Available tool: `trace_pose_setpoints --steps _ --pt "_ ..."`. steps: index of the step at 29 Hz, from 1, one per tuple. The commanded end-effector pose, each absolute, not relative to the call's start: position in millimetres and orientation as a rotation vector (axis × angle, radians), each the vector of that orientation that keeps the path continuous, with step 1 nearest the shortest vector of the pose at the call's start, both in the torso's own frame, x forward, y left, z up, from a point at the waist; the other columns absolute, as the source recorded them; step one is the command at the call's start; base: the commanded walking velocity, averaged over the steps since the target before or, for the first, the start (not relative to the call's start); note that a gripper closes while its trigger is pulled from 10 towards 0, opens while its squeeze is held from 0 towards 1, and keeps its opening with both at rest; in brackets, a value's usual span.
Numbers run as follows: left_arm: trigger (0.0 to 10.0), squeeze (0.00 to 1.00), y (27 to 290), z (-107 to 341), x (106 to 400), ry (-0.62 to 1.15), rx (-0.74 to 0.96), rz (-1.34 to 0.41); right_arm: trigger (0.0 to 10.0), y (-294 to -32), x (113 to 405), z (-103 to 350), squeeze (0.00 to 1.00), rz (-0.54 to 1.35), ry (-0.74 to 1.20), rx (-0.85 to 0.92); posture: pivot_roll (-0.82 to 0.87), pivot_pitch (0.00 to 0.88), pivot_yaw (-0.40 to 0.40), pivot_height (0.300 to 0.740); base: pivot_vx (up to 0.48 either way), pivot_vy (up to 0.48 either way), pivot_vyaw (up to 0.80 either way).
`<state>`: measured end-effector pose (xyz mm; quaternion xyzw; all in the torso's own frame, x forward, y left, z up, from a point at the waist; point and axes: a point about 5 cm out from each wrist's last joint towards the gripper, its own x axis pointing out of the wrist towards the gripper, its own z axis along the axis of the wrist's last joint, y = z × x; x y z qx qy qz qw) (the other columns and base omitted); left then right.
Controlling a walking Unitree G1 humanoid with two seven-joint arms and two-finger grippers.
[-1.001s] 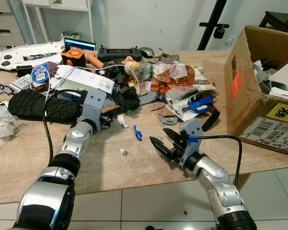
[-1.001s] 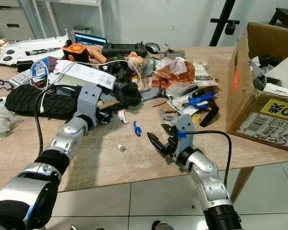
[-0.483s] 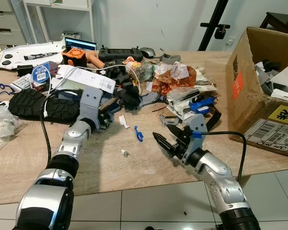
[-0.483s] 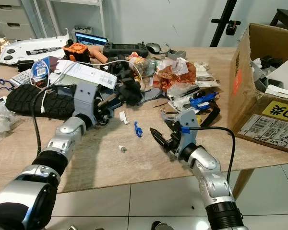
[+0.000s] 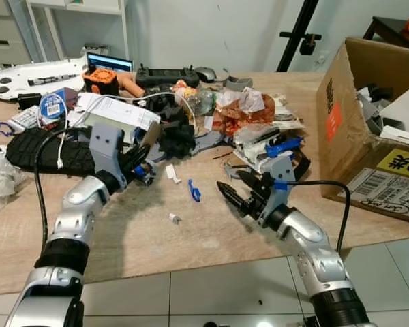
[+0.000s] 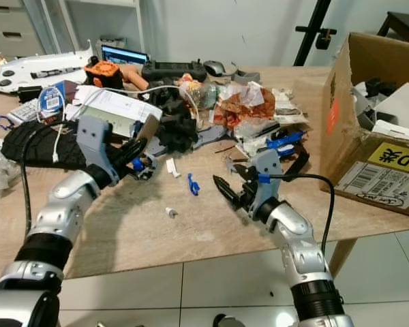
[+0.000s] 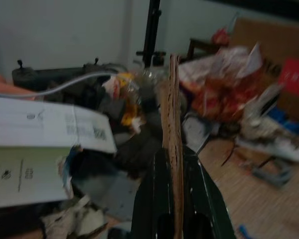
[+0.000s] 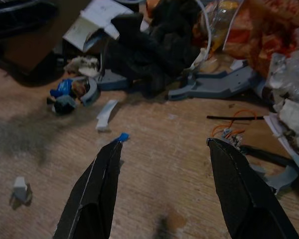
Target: Picking trash to rubbish bin
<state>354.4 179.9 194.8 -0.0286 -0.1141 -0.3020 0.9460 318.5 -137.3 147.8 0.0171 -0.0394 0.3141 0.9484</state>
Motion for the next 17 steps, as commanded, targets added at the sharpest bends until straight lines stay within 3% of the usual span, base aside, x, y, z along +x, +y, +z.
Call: trace_pose_setpoints --steps 1,7,8,9,10,11,17 --pt "0.0 0.0 180 197 350 -0.252 -0.102 -0.628 10.0 -137 321 152 0.0 0.631 -0.108 0.065 -0.01 0.108 -0.067 0.74 0.0 0.0 0.0" --pt "0.0 0.0 174 207 344 -0.334 -0.104 -0.637 10.0 -122 322 181 0.0 0.673 -0.264 0.262 -0.01 0.099 -0.076 0.74 0.0 0.0 0.0" --pt "0.0 0.0 172 209 341 -0.339 -0.114 -0.654 10.0 -120 322 186 0.08 0.683 -0.292 0.309 -0.01 0.099 -0.076 0.74 0.0 0.0 0.0" --pt "0.0 0.0 170 210 338 -0.347 -0.13 -0.674 10.0 -118 323 193 0.93 0.695 -0.327 0.374 -0.01 0.096 -0.076 0.74 0.0 0.0 0.0" --pt "0.0 0.0 168 212 336 -0.352 -0.14 -0.687 10.0 -116 323 197 0.93 0.703 -0.35 0.414 -0.01 0.096 -0.076 0.74 0.0 0.0 0.0" --pt "0.0 0.0 166 213 334 -0.358 -0.149 -0.703 10.0 -116 323 201 1.0 0.706 -0.37 0.449 0.0 0.089 -0.077 0.74 0.0 0.0 0.0" --pt "0.0 0.0 151 217 322 -0.377 -0.209 -0.796 10.0 -110 323 215 1.0 0.768 -0.434 0.54 0.0 0.088 -0.083 0.74 0.0 0.0 0.0"
